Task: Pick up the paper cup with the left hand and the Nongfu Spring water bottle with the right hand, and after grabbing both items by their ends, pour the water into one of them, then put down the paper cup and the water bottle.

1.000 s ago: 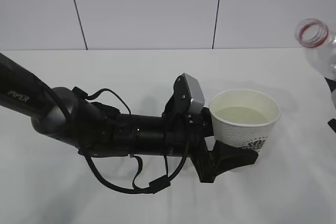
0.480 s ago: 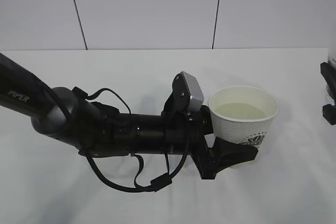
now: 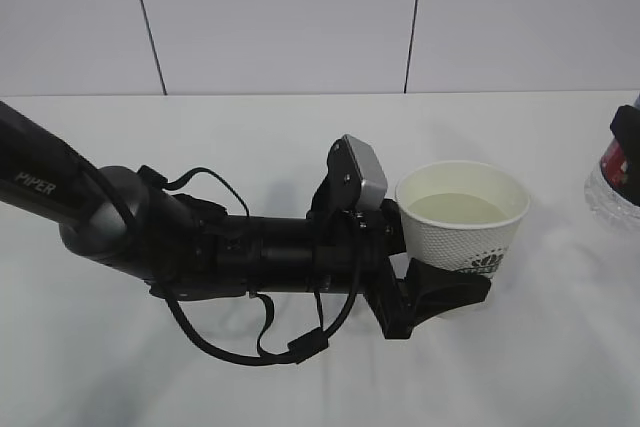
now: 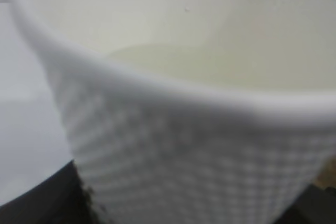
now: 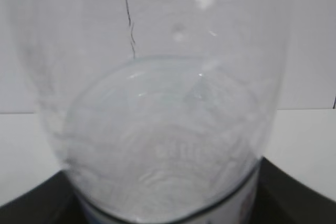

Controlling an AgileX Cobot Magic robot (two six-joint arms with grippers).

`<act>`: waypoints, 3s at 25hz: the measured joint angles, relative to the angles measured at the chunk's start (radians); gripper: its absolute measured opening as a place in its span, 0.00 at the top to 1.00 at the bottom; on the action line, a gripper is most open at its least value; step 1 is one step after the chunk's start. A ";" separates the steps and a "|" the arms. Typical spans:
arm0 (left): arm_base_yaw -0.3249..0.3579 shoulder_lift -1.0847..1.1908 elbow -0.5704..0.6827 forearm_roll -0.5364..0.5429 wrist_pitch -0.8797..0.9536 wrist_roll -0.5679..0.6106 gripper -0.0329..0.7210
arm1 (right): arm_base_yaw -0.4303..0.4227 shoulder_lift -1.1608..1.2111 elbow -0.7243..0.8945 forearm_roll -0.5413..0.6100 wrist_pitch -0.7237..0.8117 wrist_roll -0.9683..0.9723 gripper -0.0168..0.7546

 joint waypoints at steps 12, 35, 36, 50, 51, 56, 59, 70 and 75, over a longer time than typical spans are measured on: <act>0.000 0.000 0.000 -0.007 0.000 0.000 0.25 | 0.000 0.142 -0.002 0.000 -0.051 0.014 0.37; 0.000 0.000 0.000 -0.010 0.000 0.000 0.25 | 0.000 0.561 -0.205 0.006 -0.213 0.017 0.37; 0.000 0.000 0.000 -0.010 0.000 0.000 0.25 | 0.000 0.572 -0.218 0.006 -0.215 0.017 0.37; 0.000 0.000 0.000 -0.012 -0.002 0.000 0.25 | 0.000 0.713 -0.385 0.006 -0.217 0.017 0.37; 0.000 0.000 0.000 -0.012 -0.002 0.000 0.25 | 0.000 0.724 -0.399 0.006 -0.217 0.017 0.37; 0.000 0.000 0.000 -0.012 -0.002 0.000 0.25 | 0.000 0.778 -0.454 0.006 -0.217 0.018 0.37; 0.000 0.000 0.000 -0.014 -0.002 0.000 0.25 | 0.000 0.811 -0.489 0.006 -0.218 0.018 0.37; 0.000 0.000 0.000 -0.043 -0.002 0.000 0.25 | 0.000 0.896 -0.573 0.008 -0.226 0.018 0.37; 0.000 0.000 0.000 -0.045 -0.002 0.000 0.25 | 0.000 0.901 -0.577 0.008 -0.237 0.018 0.37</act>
